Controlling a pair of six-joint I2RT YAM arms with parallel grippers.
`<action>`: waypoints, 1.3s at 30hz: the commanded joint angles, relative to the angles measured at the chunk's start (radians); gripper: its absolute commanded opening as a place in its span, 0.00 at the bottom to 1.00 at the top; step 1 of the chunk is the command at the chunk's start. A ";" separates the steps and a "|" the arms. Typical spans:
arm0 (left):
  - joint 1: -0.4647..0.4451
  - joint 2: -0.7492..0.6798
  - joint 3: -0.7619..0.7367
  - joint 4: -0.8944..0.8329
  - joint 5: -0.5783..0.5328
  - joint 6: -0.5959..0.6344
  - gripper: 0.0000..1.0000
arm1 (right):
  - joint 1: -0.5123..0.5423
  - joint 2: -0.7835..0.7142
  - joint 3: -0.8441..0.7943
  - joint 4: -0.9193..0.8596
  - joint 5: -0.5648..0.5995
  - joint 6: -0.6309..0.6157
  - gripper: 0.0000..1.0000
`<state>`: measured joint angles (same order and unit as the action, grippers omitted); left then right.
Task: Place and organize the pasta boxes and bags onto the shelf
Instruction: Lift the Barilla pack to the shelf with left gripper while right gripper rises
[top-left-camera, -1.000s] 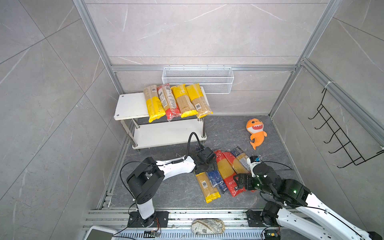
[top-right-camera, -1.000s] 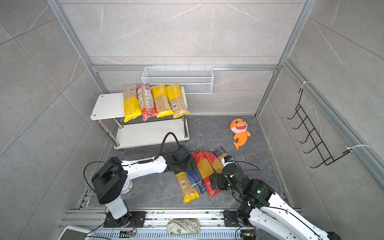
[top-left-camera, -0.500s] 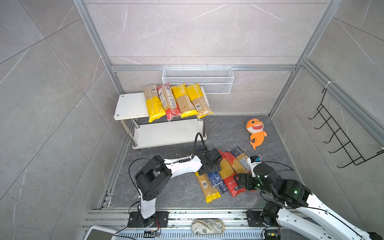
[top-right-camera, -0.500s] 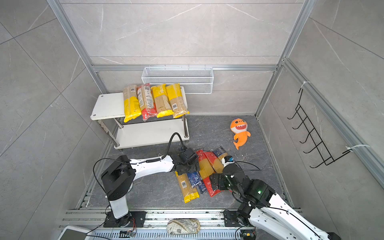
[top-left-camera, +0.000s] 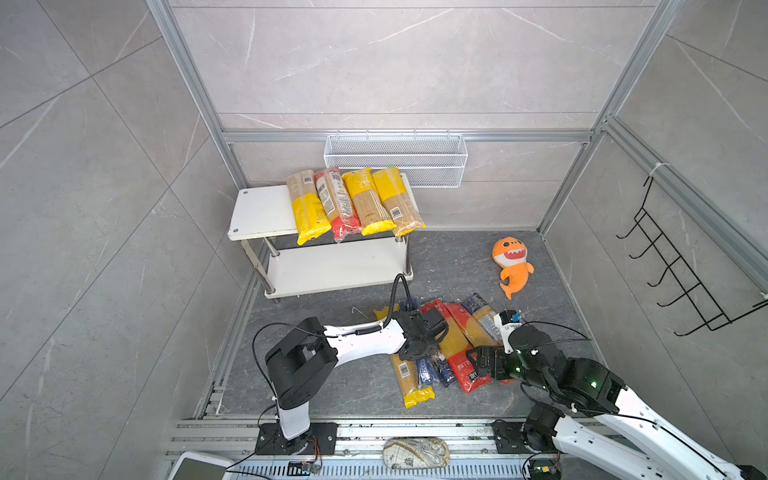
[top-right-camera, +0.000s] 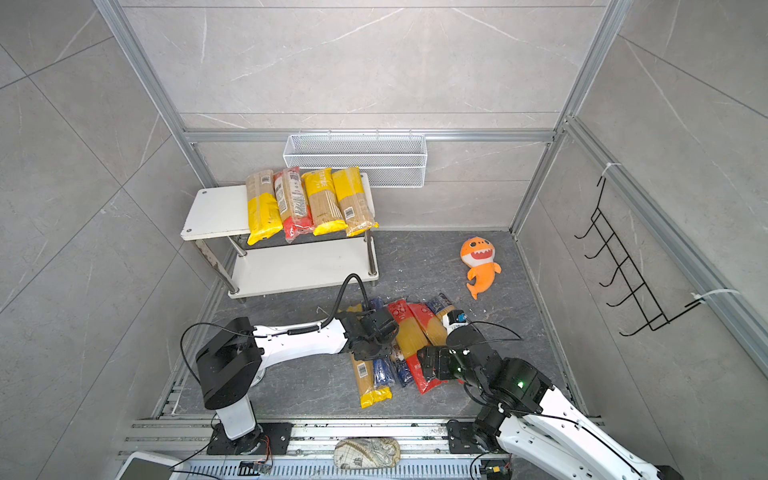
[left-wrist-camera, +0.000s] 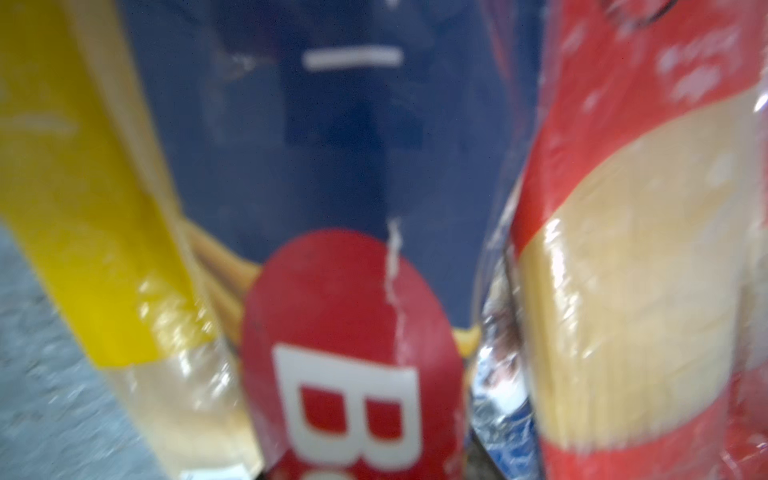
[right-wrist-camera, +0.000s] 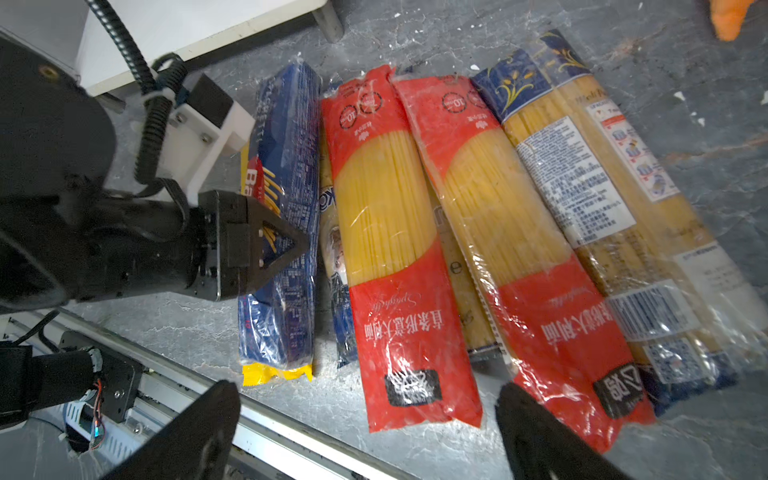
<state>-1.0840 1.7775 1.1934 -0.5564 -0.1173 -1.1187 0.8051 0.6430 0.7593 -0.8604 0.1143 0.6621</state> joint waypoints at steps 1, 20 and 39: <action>-0.013 -0.149 -0.016 -0.106 -0.038 0.039 0.16 | 0.004 0.020 0.050 0.048 -0.049 -0.030 1.00; -0.016 -0.668 0.329 -0.861 -0.426 0.083 0.08 | 0.006 0.357 0.409 0.325 -0.341 -0.076 1.00; 0.589 -0.296 1.268 -1.021 -0.272 0.645 0.11 | 0.023 0.867 1.022 0.286 -0.417 -0.200 1.00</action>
<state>-0.5468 1.4555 2.3272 -1.5078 -0.3943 -0.6292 0.8211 1.4670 1.6955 -0.5385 -0.2771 0.5102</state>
